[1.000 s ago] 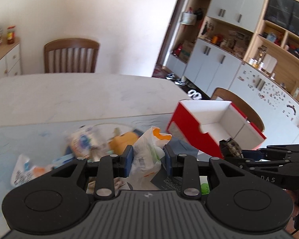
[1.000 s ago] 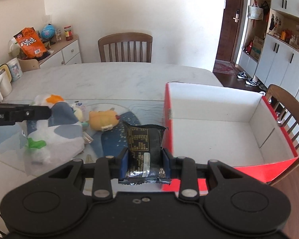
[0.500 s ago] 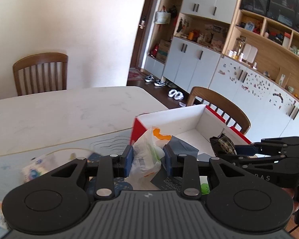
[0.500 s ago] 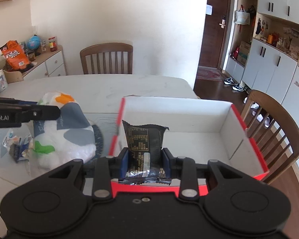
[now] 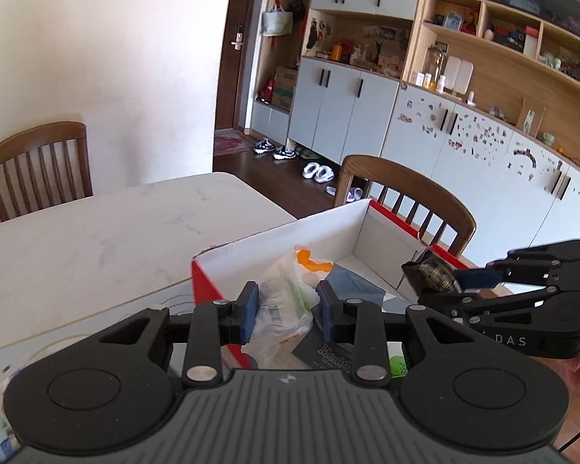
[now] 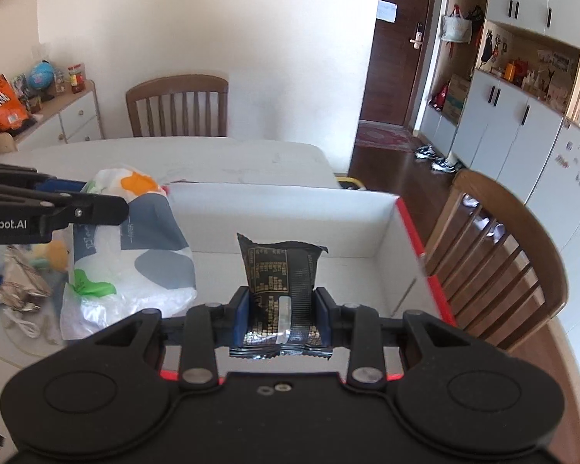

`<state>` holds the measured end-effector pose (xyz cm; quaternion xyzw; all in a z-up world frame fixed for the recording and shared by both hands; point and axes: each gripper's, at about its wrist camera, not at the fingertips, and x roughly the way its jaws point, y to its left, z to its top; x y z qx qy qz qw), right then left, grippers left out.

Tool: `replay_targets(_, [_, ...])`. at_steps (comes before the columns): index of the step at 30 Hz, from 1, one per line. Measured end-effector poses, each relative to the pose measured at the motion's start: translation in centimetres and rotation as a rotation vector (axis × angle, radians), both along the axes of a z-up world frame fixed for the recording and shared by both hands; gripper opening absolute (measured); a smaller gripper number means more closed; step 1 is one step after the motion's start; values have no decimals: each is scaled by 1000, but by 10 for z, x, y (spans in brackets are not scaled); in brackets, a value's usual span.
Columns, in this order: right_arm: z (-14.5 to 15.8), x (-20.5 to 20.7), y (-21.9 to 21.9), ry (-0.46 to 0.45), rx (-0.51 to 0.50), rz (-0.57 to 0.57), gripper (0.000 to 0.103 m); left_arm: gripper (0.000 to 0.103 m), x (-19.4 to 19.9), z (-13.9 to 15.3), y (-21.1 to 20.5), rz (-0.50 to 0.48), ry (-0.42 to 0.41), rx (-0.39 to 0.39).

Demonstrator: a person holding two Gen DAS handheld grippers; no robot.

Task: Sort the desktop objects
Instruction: 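Carry both held packs over the red shoebox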

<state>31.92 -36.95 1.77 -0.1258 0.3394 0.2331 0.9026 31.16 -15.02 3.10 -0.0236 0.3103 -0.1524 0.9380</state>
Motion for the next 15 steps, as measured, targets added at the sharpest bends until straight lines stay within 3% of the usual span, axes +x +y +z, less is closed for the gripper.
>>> replay_targets(8, [-8,29,-9,2,-45,-5,34,31,34,-17,-26,-58,34,45])
replay_targets(15, [-26,54,-15,81,-50,-13,34,31,64,-32,-45,-106,76,112])
